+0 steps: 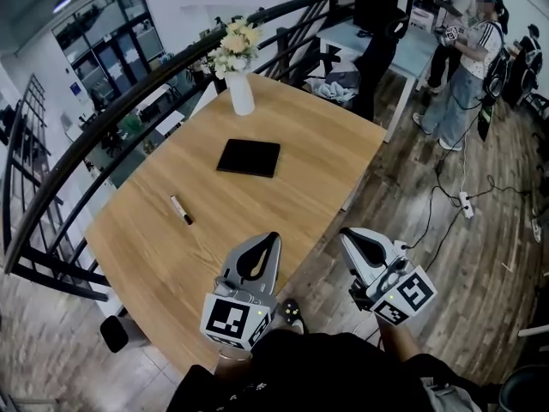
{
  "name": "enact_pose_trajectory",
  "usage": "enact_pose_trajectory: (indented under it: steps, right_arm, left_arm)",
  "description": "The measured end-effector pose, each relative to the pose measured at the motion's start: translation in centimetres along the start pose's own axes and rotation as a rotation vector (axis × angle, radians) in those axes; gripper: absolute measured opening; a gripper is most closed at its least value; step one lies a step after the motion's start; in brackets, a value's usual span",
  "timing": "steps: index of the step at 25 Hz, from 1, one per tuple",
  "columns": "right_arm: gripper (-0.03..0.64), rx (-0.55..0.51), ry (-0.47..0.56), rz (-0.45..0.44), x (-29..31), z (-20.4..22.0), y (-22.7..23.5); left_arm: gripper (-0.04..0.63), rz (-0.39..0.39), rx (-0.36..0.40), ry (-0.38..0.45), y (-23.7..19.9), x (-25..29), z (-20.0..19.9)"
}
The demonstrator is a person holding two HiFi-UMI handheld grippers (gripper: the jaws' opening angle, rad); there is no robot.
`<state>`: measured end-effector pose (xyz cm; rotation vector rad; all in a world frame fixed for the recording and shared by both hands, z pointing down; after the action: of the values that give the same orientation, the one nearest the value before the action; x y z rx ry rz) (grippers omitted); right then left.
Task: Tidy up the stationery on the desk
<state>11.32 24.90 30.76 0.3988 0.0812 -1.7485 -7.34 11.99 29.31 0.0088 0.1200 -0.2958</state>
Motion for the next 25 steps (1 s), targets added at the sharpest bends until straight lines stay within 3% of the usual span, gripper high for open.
enact_pose_trajectory:
  steps: [16,25]
  right_arm:
    - [0.005,-0.016,-0.055,-0.03,8.8,2.5,3.0]
    - [0.005,-0.007,-0.098,-0.091,12.2,4.0,4.3]
  left_arm:
    - [-0.008,-0.044,-0.022,-0.005,-8.6,2.5,1.5]
    - [-0.006,-0.121,-0.023,-0.035,-11.0,2.1,2.6]
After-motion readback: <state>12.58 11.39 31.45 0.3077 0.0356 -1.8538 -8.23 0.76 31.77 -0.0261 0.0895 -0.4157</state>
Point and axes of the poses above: the fingertips, and each gripper's own axes: x forward along the fingers, y to its right, z out of its underside, the point moved 9 cm from there along -x, backward along the fingers, and after that the axes turned 9 degrees about y, right-handed, at the moved point
